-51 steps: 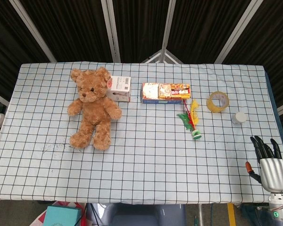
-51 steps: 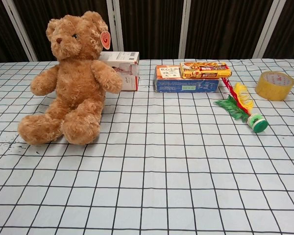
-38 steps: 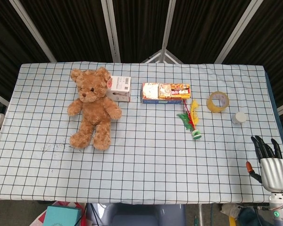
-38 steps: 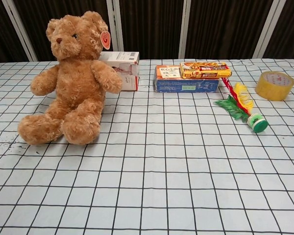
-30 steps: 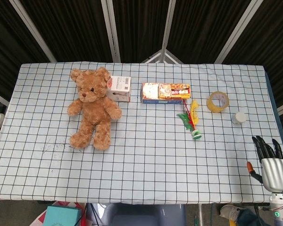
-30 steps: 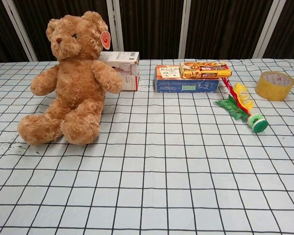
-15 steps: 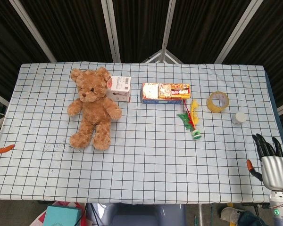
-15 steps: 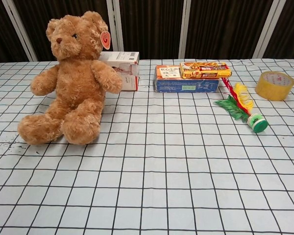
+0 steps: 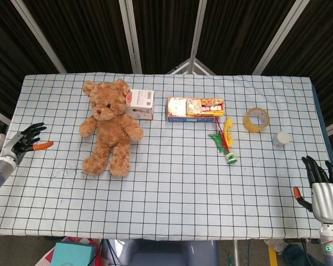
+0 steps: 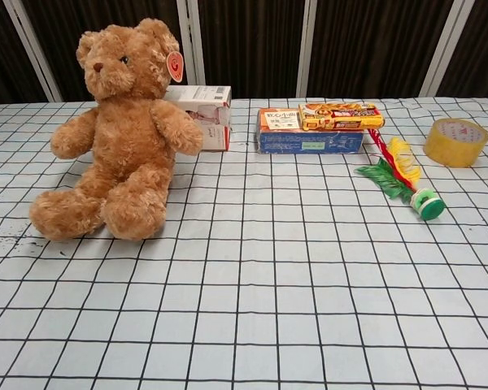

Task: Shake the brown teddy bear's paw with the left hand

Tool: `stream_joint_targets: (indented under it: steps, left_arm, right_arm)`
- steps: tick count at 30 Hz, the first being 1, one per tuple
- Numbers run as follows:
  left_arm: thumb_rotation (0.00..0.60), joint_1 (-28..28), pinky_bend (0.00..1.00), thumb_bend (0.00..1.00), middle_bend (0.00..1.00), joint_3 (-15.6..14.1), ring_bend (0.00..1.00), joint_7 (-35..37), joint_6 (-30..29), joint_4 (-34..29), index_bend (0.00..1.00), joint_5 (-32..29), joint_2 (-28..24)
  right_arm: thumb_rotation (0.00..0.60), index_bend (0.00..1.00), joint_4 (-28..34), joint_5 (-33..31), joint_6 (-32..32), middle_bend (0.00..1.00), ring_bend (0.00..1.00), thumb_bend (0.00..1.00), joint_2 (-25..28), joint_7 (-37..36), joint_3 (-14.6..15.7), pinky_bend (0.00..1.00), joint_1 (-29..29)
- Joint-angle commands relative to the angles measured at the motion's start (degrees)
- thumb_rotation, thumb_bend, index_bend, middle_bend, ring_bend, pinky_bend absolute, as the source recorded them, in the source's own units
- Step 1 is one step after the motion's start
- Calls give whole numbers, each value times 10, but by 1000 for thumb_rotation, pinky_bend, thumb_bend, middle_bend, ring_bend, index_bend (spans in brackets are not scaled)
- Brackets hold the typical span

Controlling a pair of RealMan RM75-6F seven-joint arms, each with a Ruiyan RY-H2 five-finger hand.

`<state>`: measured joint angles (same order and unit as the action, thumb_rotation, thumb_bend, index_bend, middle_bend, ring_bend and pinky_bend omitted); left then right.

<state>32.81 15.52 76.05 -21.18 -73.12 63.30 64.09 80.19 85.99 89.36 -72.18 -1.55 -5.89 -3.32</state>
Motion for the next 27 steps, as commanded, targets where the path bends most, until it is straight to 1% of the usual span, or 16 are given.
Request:
stream_joint_targets:
  steps: [1, 4, 8, 14, 17, 27]
  left_arm:
    - [600, 20, 0, 218, 101, 20, 0, 1, 26, 30, 131, -19, 34]
    - [600, 34, 0, 218, 104, 24, 0, -20, 38, 53, 131, -30, 61]
    - [600, 51, 0, 218, 115, 32, 0, -42, 56, 67, 131, -50, 84]
    - [600, 69, 0, 218, 144, 40, 0, -73, 58, 76, 134, -81, 107]
    - [600, 77, 3, 218, 161, 42, 0, -91, 55, 91, 140, -114, 120]
    - [600, 107, 5, 218, 181, 28, 0, -162, 50, 111, 158, -190, 141]
  right_arm:
    - [600, 85, -1, -1, 0, 117, 235, 367, 0, -2, 0, 62, 1]
    - [600, 85, -1, -1, -1, 117, 235, 367, 1, -6, -1, 62, 0]
    - [600, 85, -2, -2, 0, 117, 235, 367, 2, -11, -1, 62, 1]
    - [600, 85, -2, -6, -5, 117, 235, 367, 1, -16, -2, 62, 0]
    - [600, 85, -3, -8, -6, 117, 235, 367, 1, -16, -3, 62, 0]
    - [600, 85, -3, -14, -6, 117, 235, 367, 2, -22, -6, 62, 1]
